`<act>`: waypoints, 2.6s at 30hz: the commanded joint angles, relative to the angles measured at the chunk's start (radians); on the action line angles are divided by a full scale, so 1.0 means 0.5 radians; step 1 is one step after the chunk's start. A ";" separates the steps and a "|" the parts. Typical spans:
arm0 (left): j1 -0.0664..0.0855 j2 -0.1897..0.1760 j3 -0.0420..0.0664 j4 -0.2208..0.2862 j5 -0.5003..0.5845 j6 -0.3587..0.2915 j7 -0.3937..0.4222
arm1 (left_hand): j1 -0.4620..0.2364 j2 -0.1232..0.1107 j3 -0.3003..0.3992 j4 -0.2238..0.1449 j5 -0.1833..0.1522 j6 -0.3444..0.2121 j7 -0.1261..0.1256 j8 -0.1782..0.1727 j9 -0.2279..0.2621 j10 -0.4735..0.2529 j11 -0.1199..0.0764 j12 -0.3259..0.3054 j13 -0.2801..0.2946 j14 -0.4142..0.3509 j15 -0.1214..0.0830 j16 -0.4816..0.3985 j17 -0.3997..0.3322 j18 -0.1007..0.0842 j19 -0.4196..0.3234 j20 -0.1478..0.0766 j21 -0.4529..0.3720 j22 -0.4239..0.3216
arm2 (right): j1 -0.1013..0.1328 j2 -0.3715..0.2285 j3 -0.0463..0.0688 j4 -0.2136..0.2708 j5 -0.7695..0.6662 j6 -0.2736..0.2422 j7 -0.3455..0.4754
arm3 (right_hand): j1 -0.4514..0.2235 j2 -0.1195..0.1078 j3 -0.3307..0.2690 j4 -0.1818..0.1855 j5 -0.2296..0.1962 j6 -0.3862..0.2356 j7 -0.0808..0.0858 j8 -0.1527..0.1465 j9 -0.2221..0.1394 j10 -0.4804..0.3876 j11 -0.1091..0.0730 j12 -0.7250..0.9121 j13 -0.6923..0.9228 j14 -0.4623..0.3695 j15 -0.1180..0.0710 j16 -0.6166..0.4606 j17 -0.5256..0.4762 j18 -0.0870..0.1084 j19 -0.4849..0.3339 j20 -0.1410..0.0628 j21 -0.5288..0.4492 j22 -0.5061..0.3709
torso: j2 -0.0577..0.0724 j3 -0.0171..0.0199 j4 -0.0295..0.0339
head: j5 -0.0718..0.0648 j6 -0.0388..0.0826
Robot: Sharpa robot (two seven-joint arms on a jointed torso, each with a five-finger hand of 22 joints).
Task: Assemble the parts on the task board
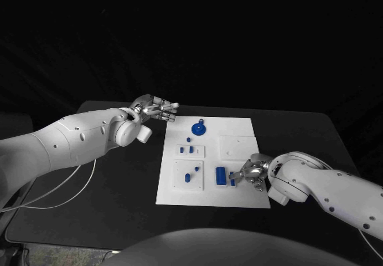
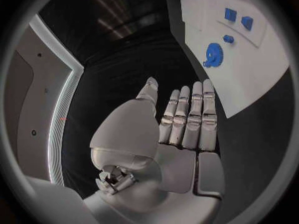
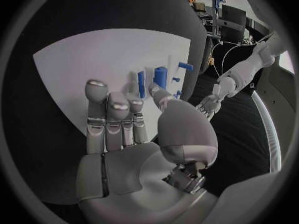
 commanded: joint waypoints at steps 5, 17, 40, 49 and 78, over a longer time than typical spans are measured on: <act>0.001 0.006 0.000 0.002 -0.011 0.025 -0.002 | -0.006 -0.012 0.009 0.007 -0.004 -0.012 0.004 -0.007 -0.002 -0.014 0.006 0.002 0.001 -0.010 0.003 -0.006 0.003 0.002 -0.019 0.000 -0.010 -0.003 | -0.002 -0.002 0.000 0.016 0.001 0.010 0.058 | -0.009 -0.059 -0.009 0.083 -0.050 -0.005 0.019 -0.002 0.010 0.002 0.018 0.001 -0.001 0.002 -0.005 -0.005 0.004 -0.002 0.097 -0.015 -0.004 -0.006 | 0.000 0.0011 0.001 | -0.003 0.000; 0.001 0.002 -0.002 0.003 -0.014 0.020 -0.001 | -0.006 -0.012 0.009 0.007 -0.004 -0.012 0.004 -0.007 -0.002 -0.014 0.006 0.002 0.001 -0.010 0.003 -0.006 0.003 0.002 -0.019 0.000 -0.010 -0.003 | -0.005 -0.033 0.000 0.019 0.001 0.042 0.086 | 0.138 -0.008 -0.034 -0.034 -0.053 -0.004 0.013 -0.004 0.009 0.003 0.014 0.000 0.002 0.003 -0.007 -0.010 0.006 -0.006 0.097 -0.017 -0.003 -0.008 | 0.000 0.0011 -0.001 | -0.003 0.000; 0.005 0.027 0.004 -0.051 0.243 -0.257 0.259 | 0.047 0.022 0.020 -0.024 0.021 0.064 -0.025 -0.006 -0.001 0.101 -0.036 0.001 0.000 0.072 -0.032 -0.006 0.001 -0.007 0.030 -0.030 0.010 0.003 | 0.213 0.080 0.154 -0.606 0.704 -0.156 1.165 | 0.396 0.383 -0.850 -0.241 0.301 -0.236 0.137 -0.009 -0.622 -0.239 0.098 -0.594 -0.484 -0.124 0.051 -0.569 -0.358 0.046 -0.007 0.048 -0.715 -0.424 | -0.035 -0.0013 0.000 | -0.072 0.114; 0.027 0.070 0.006 -0.097 0.337 -0.329 0.267 | 0.056 0.028 0.022 -0.040 0.027 0.057 -0.043 -0.007 -0.002 0.051 -0.048 0.000 -0.001 0.010 -0.036 -0.007 -0.010 0.014 0.022 -0.008 -0.001 -0.004 | 0.295 0.277 0.168 -1.054 1.010 -0.194 1.574 | 0.419 0.450 -0.354 -0.531 0.207 -0.372 0.234 -0.009 -0.857 -0.513 0.321 -1.568 -1.728 -0.698 0.349 -1.552 -1.131 0.023 -0.808 0.326 -1.157 -1.227 | -0.066 -0.0117 0.000 | -0.098 0.201; -0.057 0.045 0.094 0.169 0.379 -0.638 0.331 | -2.636 -0.053 0.059 -0.170 -0.116 -2.015 -0.296 -0.133 -0.130 -2.179 -0.282 -0.118 -0.119 -2.275 -0.261 -0.130 -0.148 -0.170 -2.180 -0.243 -0.162 -0.152 | 0.404 0.320 0.004 -0.931 1.440 -0.638 1.948 | -2.095 0.227 -0.658 -0.009 -0.158 -2.438 -0.014 -0.132 -1.126 -2.666 0.122 -1.803 -2.472 -2.912 0.201 -1.958 -2.187 -0.136 -2.933 0.236 -1.285 -2.424 | -0.138 0.0282 -0.013 | -0.134 0.500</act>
